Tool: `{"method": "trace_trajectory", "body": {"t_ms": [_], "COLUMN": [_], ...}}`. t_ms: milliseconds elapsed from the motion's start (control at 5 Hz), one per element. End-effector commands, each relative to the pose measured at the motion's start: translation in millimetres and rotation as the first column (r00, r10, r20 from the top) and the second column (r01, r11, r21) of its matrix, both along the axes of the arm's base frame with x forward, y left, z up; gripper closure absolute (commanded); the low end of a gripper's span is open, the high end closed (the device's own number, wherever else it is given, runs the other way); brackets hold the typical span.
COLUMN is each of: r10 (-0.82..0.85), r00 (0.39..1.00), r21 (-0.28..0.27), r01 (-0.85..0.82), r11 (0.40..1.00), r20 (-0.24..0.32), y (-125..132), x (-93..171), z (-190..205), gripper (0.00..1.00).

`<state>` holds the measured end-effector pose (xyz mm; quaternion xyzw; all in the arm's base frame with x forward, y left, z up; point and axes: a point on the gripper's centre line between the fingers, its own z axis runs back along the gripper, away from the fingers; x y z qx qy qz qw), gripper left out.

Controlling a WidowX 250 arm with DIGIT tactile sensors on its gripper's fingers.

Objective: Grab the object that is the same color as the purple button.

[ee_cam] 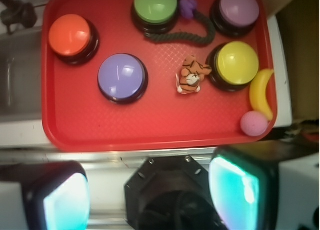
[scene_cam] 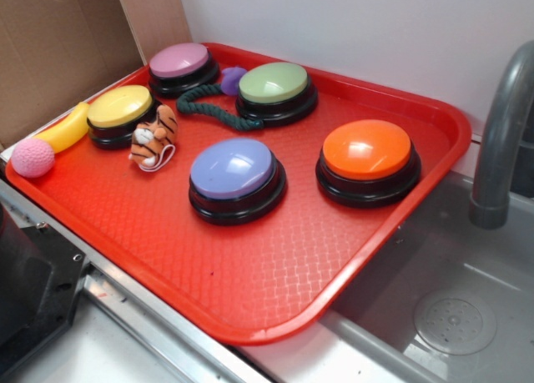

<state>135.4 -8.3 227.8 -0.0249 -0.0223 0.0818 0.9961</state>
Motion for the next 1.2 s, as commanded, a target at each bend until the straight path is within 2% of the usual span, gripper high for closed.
{"method": "trace_trajectory", "body": {"t_ms": [0, 200, 400, 600, 800, 1000], "r10": [0.472, 0.605, 0.743, 0.807, 0.832, 0.853], "r00": [0.882, 0.796, 0.669, 0.586, 0.548, 0.507], "r21": [-0.017, -0.040, -0.018, -0.020, -0.028, -0.067], "r01": [-0.472, -0.604, -0.743, -0.808, -0.833, -0.853], "r11": [0.882, 0.796, 0.669, 0.589, 0.552, 0.517], "r20": [-0.019, 0.002, 0.037, 0.072, 0.085, 0.125], "y": [33.3, 52.9, 69.4, 82.0, 91.4, 99.5], "x": [58.4, 92.5, 125.9, 150.0, 166.6, 176.2], "z": [-36.2, -54.4, -82.0, -107.1, -127.3, -135.9], "gripper": [0.00, 0.00, 0.00, 0.00, 0.00, 0.00]}}
